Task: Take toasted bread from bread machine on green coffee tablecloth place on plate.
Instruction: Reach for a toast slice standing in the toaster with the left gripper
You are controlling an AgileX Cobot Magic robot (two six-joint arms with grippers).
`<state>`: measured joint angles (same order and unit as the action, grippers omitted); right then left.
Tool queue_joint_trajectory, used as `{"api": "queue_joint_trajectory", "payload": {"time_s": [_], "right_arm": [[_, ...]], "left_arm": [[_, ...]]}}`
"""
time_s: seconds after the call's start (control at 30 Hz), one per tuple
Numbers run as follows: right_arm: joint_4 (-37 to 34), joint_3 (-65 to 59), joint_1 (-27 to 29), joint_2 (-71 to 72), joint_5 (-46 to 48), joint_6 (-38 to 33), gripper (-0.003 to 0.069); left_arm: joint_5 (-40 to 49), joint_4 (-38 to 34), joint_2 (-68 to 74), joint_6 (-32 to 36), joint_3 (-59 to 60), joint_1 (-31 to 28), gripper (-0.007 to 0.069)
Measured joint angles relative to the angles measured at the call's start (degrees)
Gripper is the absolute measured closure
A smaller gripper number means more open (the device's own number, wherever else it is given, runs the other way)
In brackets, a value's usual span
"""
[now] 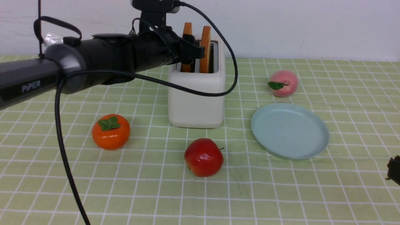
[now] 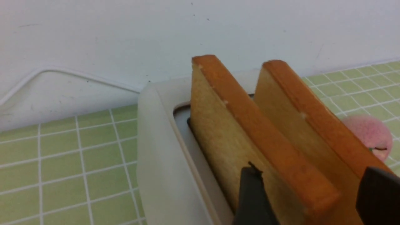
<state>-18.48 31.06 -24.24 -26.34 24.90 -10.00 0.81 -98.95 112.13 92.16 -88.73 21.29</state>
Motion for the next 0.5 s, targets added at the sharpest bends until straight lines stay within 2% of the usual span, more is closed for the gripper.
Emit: {"api": "queue_joint_trajectory", "payload": {"time_s": [0.17,0.33,0.4,0.5], "right_arm": [[0.0,0.0,0.0,0.0,0.0,0.0,0.0638],[0.0,0.0,0.0,0.0,-0.6,0.0,0.0638],[0.0,0.0,0.0,0.0,-2.9,0.0,0.0638],[0.0,0.0,0.0,0.0,-6.1,0.0,0.0638]], "left_arm": [[-1.3,0.0,2.3,-0.2,-2.7,0.0,0.0260],[-2.1,0.0,2.9,-0.2,-3.3,0.0,0.0382],[-2.0,0.0,2.9,-0.2,-3.3,0.0,0.0466],[-2.0,-0.1,2.9,-0.2,-3.3,0.0,0.0519]]}}
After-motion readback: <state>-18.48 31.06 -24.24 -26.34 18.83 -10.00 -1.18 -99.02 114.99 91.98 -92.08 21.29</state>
